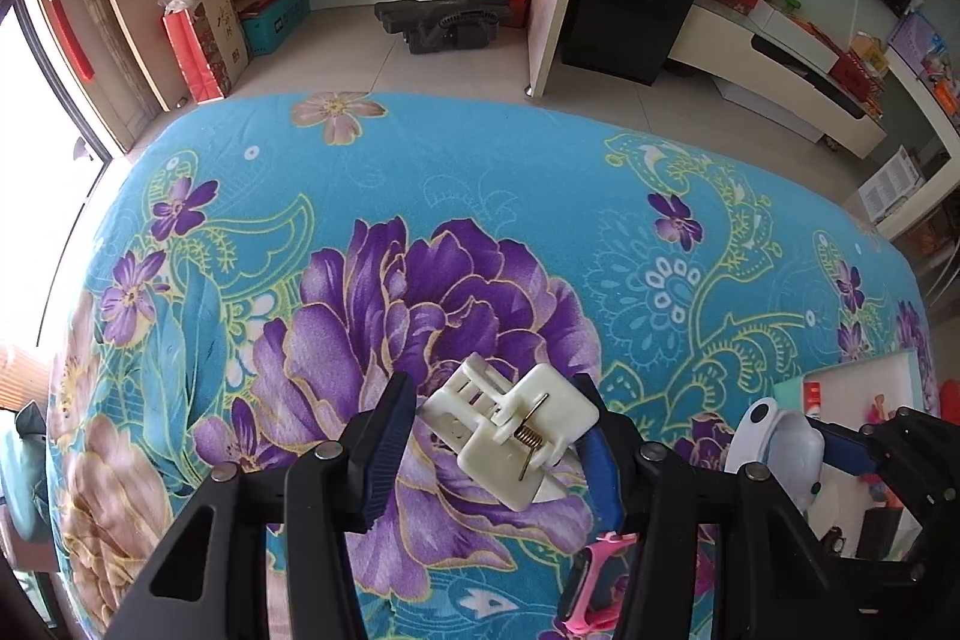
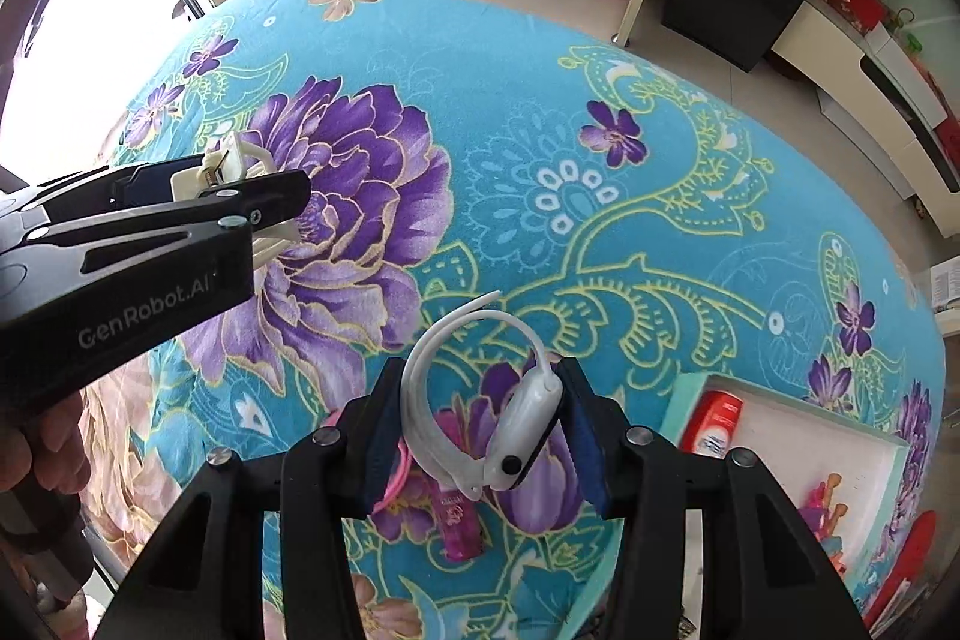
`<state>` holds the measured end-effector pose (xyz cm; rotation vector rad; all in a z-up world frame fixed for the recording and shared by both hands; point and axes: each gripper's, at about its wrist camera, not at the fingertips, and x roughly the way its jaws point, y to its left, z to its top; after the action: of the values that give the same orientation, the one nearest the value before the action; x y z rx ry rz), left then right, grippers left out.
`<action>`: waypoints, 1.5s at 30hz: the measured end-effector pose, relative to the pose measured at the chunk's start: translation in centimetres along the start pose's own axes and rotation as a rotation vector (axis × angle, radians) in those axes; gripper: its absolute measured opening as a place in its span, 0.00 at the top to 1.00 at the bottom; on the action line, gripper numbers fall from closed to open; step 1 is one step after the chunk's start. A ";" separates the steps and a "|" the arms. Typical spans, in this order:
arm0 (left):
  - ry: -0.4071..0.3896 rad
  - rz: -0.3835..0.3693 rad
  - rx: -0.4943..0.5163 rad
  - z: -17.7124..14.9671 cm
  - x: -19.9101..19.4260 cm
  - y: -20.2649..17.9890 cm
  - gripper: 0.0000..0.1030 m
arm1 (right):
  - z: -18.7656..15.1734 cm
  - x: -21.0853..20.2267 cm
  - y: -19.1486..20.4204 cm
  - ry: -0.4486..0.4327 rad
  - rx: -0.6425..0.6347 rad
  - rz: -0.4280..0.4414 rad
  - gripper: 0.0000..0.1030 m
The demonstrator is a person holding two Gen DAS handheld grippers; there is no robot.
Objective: Organize rigid objects
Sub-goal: 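Grasp the white hair clip with the left tool while the right tool grasps the white watch, then carry the clip with the left tool while the right tool carries the watch into the tray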
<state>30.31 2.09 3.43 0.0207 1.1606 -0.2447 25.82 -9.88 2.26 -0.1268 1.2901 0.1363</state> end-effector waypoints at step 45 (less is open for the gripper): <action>0.163 -0.156 0.300 -7.2 1.6 -24.4 0.46 | -14.8 -2.5 -17.9 0.089 0.248 -0.067 0.50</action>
<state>19.47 -20.93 1.79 0.2181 1.2806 -0.5628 14.15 -30.06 0.96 0.0368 1.3795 -0.0874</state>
